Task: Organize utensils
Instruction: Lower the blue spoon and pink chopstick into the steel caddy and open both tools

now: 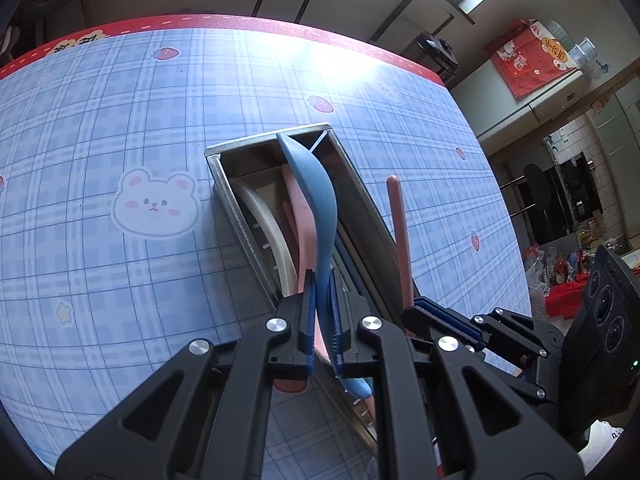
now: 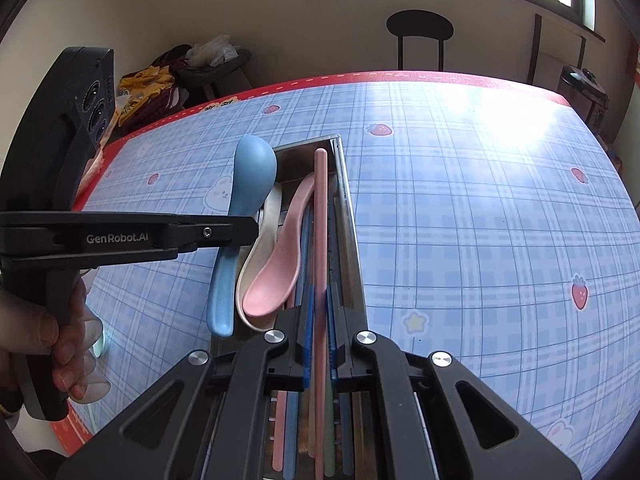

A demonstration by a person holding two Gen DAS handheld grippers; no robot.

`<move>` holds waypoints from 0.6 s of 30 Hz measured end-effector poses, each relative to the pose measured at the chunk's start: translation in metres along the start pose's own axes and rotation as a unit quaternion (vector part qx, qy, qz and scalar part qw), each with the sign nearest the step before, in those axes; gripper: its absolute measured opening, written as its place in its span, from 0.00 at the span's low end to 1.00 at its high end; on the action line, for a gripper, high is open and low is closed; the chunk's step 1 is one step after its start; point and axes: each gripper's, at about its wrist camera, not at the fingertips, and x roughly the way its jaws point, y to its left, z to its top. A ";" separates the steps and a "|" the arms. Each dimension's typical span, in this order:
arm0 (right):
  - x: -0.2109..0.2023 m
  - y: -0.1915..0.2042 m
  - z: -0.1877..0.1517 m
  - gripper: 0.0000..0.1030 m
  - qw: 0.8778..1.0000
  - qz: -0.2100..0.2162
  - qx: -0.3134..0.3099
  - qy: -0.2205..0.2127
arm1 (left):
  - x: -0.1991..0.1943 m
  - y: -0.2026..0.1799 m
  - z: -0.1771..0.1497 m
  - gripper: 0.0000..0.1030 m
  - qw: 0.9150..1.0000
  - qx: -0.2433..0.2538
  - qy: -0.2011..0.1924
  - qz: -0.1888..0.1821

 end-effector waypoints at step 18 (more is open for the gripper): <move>0.002 0.008 0.005 0.22 1.000 -0.002 -0.003 0.005 | -0.009 -0.020 0.006 0.37 0.999 0.016 -0.024 0.027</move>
